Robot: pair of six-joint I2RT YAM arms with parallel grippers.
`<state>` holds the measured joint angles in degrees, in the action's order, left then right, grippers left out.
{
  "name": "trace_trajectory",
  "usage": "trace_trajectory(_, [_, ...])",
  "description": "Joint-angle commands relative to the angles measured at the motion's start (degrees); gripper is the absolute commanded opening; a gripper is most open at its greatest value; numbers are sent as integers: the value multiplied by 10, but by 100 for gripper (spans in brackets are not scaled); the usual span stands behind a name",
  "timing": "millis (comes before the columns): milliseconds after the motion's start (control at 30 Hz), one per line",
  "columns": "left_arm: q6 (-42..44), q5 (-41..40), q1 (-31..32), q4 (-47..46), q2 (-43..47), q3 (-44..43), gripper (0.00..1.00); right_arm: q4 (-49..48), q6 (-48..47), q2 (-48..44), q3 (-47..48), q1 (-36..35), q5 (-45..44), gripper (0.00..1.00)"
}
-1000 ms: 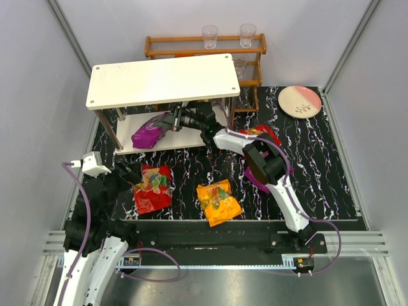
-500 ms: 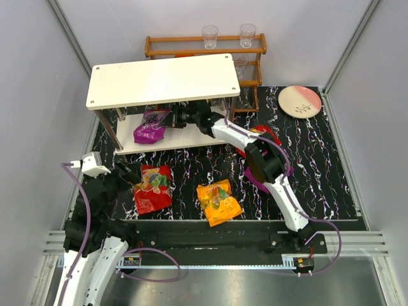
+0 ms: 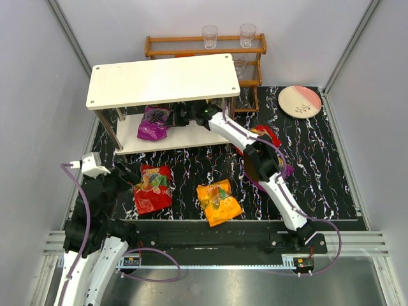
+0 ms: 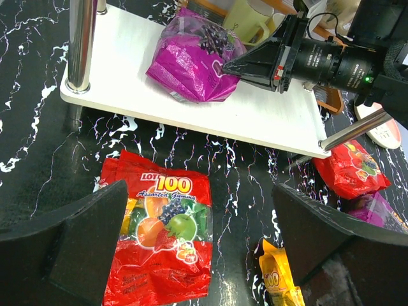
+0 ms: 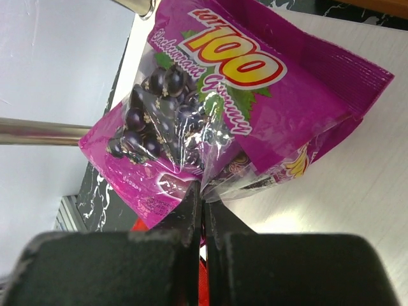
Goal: Place and organize the candy bags onto the shelf
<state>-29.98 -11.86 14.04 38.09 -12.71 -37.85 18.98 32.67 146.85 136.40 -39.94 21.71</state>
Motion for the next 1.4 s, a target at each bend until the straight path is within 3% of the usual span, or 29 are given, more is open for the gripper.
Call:
trace_trajectory(0, [10, 0, 2, -16, 3, -1, 99, 49, -52, -9, -11, 5, -1, 0])
trace_trajectory(67, [9, 0, 2, -15, 5, -1, 99, 45, -52, -28, -47, 5, -1, 2])
trace_trajectory(100, [9, 0, 2, -16, 5, -1, 99, 34, -49, -36, -62, 5, -5, 18])
trace_trajectory(200, [9, 0, 2, -16, 7, -1, 99, -16, -30, -74, -139, 5, -8, 36])
trace_trajectory(233, [9, 0, 3, -15, 7, -1, 99, -28, -25, -83, -174, 6, -10, 47])
trace_trajectory(333, [8, 0, 2, -16, 8, 0, 99, -75, -5, -118, -232, 8, -16, 61])
trace_trajectory(633, [9, 1, 2, -17, 8, 0, 99, -305, 90, -206, -371, 27, 2, 64])
trace_trajectory(667, [8, 1, 2, -16, 8, 0, 99, -332, 96, -206, -369, 26, 7, 49])
trace_trajectory(767, [9, 0, 2, -16, 9, -2, 99, -376, 122, -196, -359, 28, 33, 19])
trace_trajectory(800, [9, 0, 2, -16, 10, -1, 99, -385, 134, -195, -357, 28, 37, 4])
trace_trajectory(833, [9, -1, 3, -14, 13, -1, 99, -394, 140, -197, -358, 27, 35, 0])
trace_trajectory(1000, [9, -2, 3, -14, 18, -1, 99, -435, 151, -208, -373, 27, 9, 0])
trace_trajectory(1067, [9, -2, 3, -14, 16, -1, 99, -421, 146, -211, -369, 27, 4, 36])
trace_trajectory(1133, [9, -2, 4, -16, 15, 0, 99, -415, 143, -210, -367, 28, 0, 61])
trace_trajectory(1333, [9, 0, 3, -18, 13, 1, 99, -458, 152, -223, -403, 28, -33, 62])
trace_trajectory(1367, [9, 0, 3, -18, 13, 1, 99, -476, 154, -221, -404, 28, -32, 52])
